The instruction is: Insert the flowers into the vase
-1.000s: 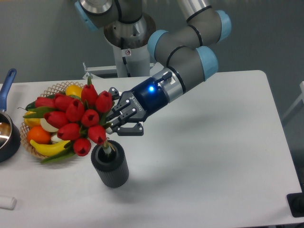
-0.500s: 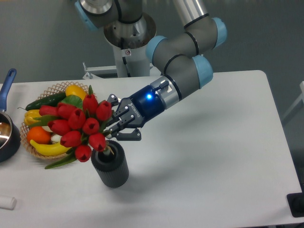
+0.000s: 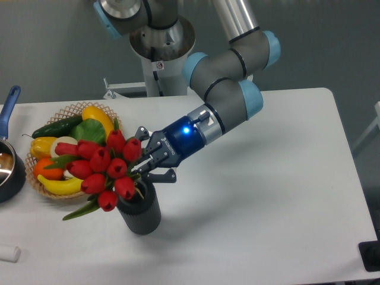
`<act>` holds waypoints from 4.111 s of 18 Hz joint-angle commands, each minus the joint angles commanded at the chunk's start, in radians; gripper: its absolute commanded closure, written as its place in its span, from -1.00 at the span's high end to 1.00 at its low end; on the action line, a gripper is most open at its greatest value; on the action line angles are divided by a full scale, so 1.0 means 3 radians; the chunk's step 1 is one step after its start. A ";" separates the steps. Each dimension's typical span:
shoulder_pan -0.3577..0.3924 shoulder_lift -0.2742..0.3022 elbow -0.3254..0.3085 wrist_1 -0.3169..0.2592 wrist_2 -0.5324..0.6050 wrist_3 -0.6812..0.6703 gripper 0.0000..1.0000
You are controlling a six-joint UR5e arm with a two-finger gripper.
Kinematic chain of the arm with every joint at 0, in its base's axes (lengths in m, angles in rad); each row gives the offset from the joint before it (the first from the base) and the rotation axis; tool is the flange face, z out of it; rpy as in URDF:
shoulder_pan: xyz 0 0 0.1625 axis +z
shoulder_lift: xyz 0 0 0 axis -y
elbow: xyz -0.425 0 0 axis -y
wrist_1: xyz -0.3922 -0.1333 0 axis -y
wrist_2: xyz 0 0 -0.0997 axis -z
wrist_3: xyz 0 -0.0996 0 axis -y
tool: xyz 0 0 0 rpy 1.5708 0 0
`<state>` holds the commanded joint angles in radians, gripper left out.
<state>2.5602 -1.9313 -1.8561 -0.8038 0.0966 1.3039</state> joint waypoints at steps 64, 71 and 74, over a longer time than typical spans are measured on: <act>0.0573 0.0859 0.0771 -0.0393 0.3660 0.0649 1.00; 0.0782 0.0849 0.1314 -0.1538 0.4090 0.1502 1.00; 0.0945 0.0915 0.1289 -0.1697 0.4091 0.1926 1.00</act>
<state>2.8438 -1.6568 -1.4695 -1.3129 1.3238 1.8817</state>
